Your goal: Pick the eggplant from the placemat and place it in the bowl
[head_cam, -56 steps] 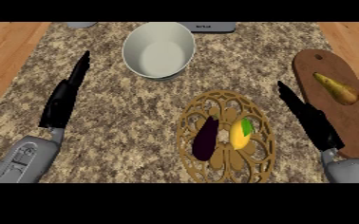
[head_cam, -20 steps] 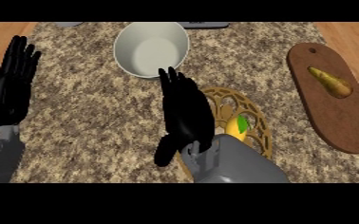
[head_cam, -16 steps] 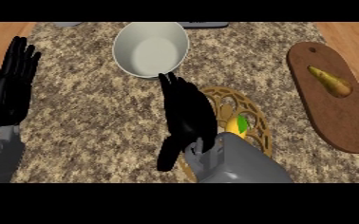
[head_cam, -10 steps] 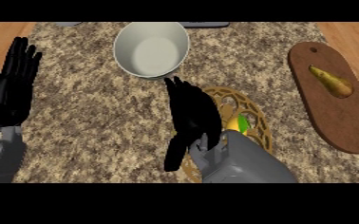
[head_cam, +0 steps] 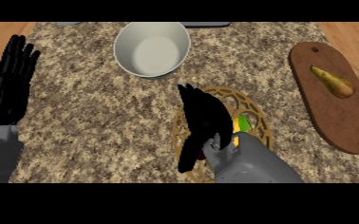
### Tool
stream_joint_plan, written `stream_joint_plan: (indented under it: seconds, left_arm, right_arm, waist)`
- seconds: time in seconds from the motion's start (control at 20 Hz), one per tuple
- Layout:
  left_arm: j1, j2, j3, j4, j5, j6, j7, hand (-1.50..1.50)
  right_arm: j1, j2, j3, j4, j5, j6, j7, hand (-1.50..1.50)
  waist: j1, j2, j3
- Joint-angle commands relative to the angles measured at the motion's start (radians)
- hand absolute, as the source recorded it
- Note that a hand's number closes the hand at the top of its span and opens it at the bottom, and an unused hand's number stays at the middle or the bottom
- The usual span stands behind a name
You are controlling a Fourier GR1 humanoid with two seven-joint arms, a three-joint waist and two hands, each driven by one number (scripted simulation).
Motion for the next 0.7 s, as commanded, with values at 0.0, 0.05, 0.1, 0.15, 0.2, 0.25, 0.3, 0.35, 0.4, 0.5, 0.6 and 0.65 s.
stream_joint_plan:
  seconds: [0.0, 0.05, 0.1, 0.15, 0.2, 0.25, 0.3, 0.35, 0.4, 0.5, 0.6, 0.65]
  left_arm:
    - [0.026, -0.011, 0.010, 0.035, -0.010, -0.033, -0.066, 0.00]
    - [0.001, -0.002, 0.014, -0.014, -0.003, 0.000, 0.004, 0.00]
    - [0.041, -0.012, 0.001, -0.060, -0.013, 0.013, 0.010, 0.00]
    - [0.009, -0.019, -0.010, -0.064, -0.018, 0.032, 0.057, 0.00]
    - [-0.005, 0.017, 0.033, -0.017, 0.023, -0.033, 0.044, 0.00]
    - [-0.022, -0.020, 0.004, 0.014, -0.016, -0.015, -0.008, 0.00]
    - [0.013, -0.029, -0.014, -0.037, -0.056, 0.028, 0.001, 0.00]
    - [-0.003, -0.014, 0.003, -0.043, -0.031, 0.012, 0.039, 0.00]
    - [-0.001, -0.002, 0.022, -0.057, -0.011, -0.008, 0.050, 0.00]
    - [0.009, -0.037, 0.005, -0.068, -0.044, 0.017, 0.041, 0.00]
    - [-0.031, -0.043, 0.006, -0.002, -0.059, 0.005, 0.023, 0.00]
    - [0.018, -0.037, 0.021, -0.100, -0.035, 0.000, 0.066, 0.00]
  right_arm:
    - [0.024, -0.012, -0.011, 0.010, 0.020, 0.056, 0.168, -1.50]
    - [0.047, -0.012, 0.009, -0.017, 0.041, 0.048, 0.201, -1.50]
    - [0.099, -0.059, 0.007, -0.040, 0.041, 0.055, 0.154, -1.50]
    - [0.102, -0.056, -0.011, -0.031, 0.036, 0.057, 0.139, -1.50]
    - [0.070, -0.004, -0.006, 0.025, 0.056, 0.042, 0.147, -1.50]
    - [0.097, -0.019, 0.006, 0.030, 0.065, 0.046, 0.119, -1.50]
    - [0.091, -0.027, -0.012, 0.005, 0.063, 0.068, 0.127, -1.50]
    - [0.068, 0.004, -0.022, 0.057, 0.078, 0.053, 0.117, -1.50]
    - [0.145, -0.015, 0.018, 0.008, 0.116, 0.023, 0.090, -1.50]
    - [0.134, 0.001, -0.012, 0.048, 0.136, 0.023, 0.039, -1.50]
    - [0.189, -0.048, -0.016, 0.011, 0.128, 0.063, -0.013, -1.50]
    - [0.152, -0.001, -0.031, 0.050, 0.154, 0.051, -0.007, -1.50]
  waist:
    - [0.003, 0.003, 0.000]
    - [0.001, -0.001, 0.001]
    - [0.004, -0.002, 0.001]
    - [0.003, 0.000, 0.001]
    - [0.008, 0.003, 0.000]
    - [0.001, 0.004, 0.000]
    - [0.006, 0.002, 0.001]
    - [0.011, 0.003, 0.001]
    - [0.008, 0.002, 0.001]
    - [0.011, 0.003, 0.001]
    - [0.003, 0.004, 0.001]
    - [0.013, 0.003, 0.001]
